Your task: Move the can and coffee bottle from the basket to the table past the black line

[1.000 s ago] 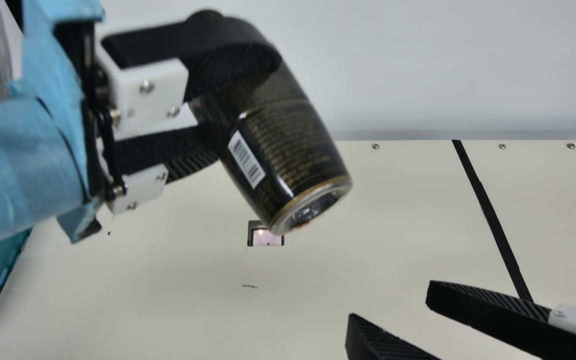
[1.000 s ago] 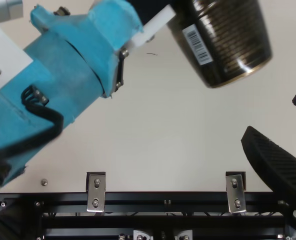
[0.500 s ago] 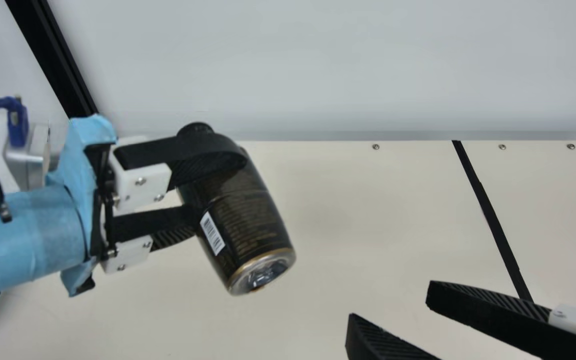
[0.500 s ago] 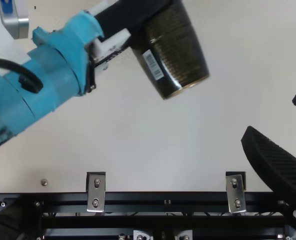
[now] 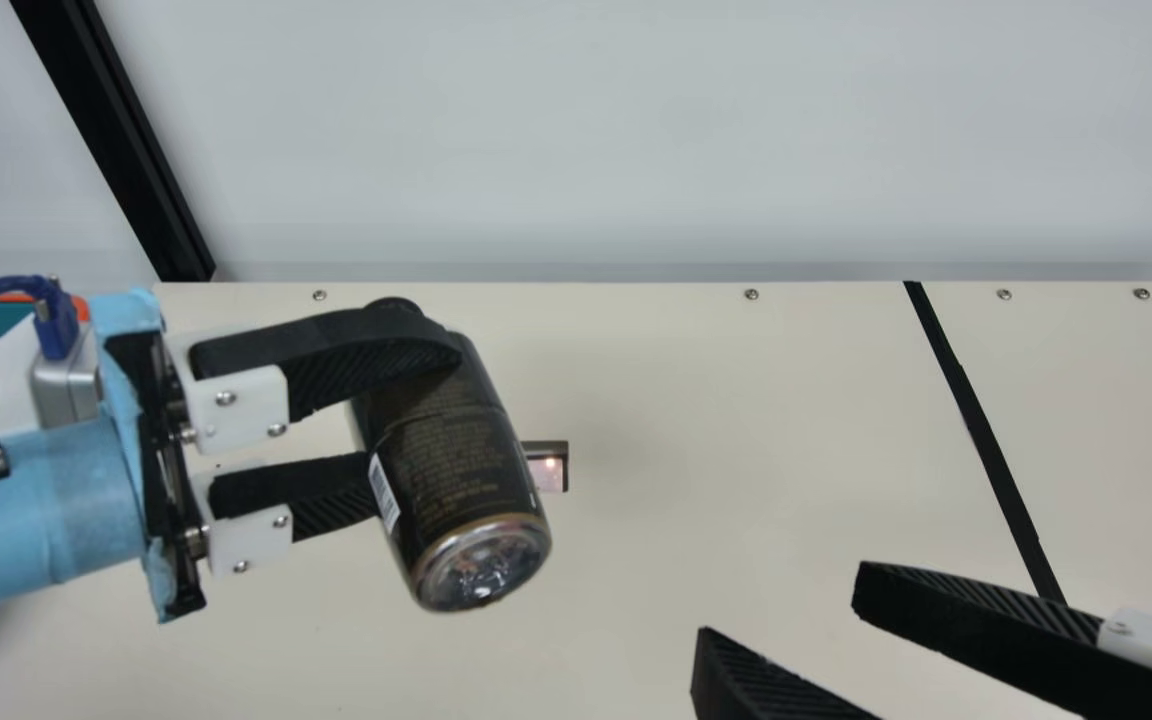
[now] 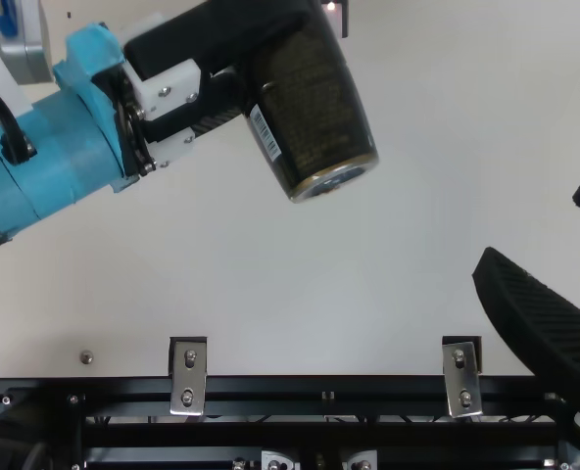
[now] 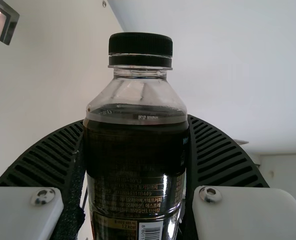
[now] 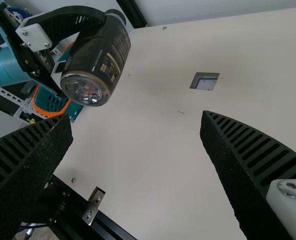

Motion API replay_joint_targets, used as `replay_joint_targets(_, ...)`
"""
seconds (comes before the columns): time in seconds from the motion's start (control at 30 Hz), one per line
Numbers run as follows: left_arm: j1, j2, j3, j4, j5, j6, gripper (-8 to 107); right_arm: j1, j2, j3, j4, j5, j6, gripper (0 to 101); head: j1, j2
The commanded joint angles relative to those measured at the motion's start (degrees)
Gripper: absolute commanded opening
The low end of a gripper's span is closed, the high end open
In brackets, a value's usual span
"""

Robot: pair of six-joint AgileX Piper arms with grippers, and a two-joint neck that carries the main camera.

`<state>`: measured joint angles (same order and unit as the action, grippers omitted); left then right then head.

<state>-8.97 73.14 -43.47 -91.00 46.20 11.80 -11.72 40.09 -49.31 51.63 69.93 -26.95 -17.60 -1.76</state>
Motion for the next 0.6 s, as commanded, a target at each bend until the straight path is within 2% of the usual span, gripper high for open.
replay_joint_targets(0.0, 0.0, 0.0, 0.0, 0.0, 0.0, 0.0, 10, 0.0, 0.0, 0.0, 0.0, 0.0, 0.0, 101, 0.0, -0.2)
replay_joint_targets(0.23, 0.0, 0.0, 0.0, 0.0, -0.2, 0.0, 10, 1.4, 0.5, 0.0, 0.7, -0.9, 1.5, 101, 0.0, -0.2)
replay_joint_targets(0.57, 0.0, 0.0, 0.0, 0.0, -0.2, 0.0, 10, 5.8, 4.8, 1.9, 8.0, -4.3, 4.2, 101, 0.0, -0.2)
